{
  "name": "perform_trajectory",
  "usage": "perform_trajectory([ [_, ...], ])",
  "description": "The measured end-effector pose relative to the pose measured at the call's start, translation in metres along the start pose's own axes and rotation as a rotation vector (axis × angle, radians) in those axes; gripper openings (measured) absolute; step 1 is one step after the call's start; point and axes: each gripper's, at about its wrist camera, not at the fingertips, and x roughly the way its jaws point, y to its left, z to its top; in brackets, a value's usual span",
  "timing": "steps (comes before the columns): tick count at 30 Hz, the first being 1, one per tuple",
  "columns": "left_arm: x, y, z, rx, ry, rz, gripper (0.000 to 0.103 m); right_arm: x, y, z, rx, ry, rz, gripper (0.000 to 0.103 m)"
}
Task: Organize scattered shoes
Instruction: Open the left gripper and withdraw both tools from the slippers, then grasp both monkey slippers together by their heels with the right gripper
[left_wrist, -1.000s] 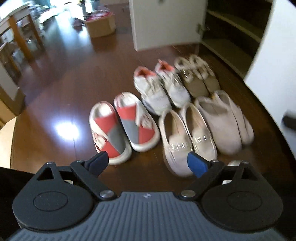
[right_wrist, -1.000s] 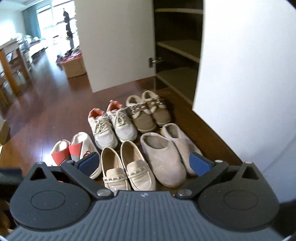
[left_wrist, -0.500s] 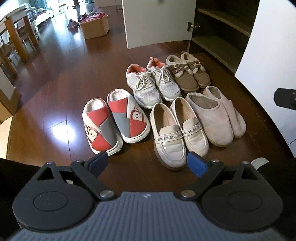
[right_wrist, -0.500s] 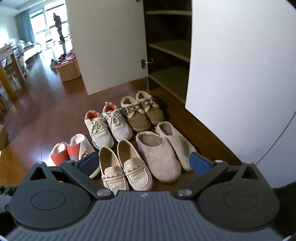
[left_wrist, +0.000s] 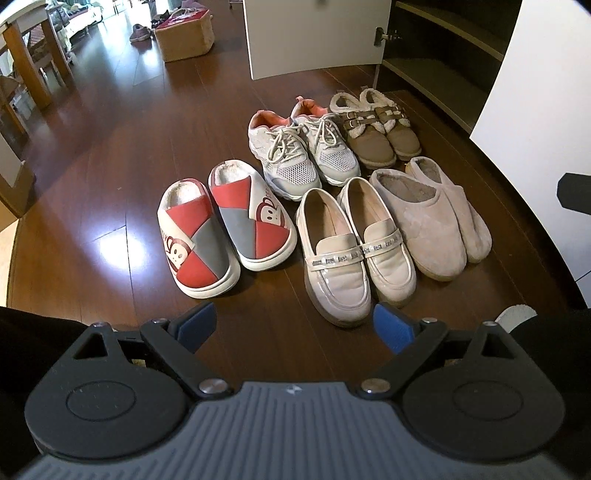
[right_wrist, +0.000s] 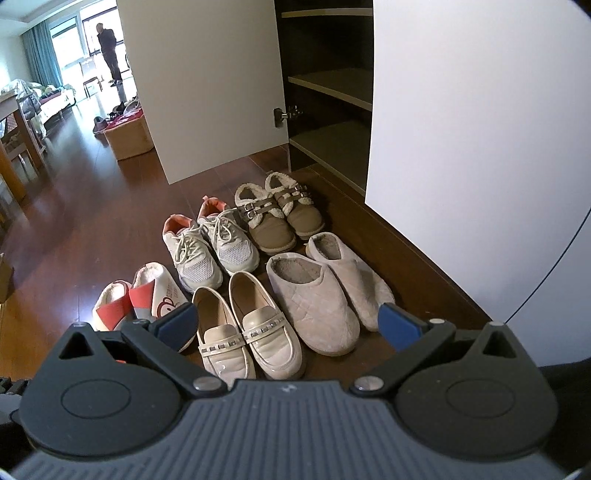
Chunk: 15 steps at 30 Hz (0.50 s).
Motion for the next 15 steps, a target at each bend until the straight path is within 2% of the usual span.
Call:
perform_trajectory([
  [9,-0.002,0.004,-0.004,-0.004,-0.026,0.003,0.094,-0.011,0.005,0.001,-0.005,-0.028,-0.003,0.102],
  [12,-0.012,0.009,0.000,-0.006,-0.070,0.029,0.094,-0.037,0.015,0.008,-0.040,-0.143,0.017,0.102],
  [13,-0.018,0.012,0.004,-0.012,-0.091,0.041,0.094,-0.056,0.023,0.014,-0.079,-0.240,0.050,0.103],
  [15,-0.031,0.021,0.014,-0.029,-0.136,0.060,0.094,-0.078,0.030,0.023,-0.127,-0.369,0.086,0.103],
])
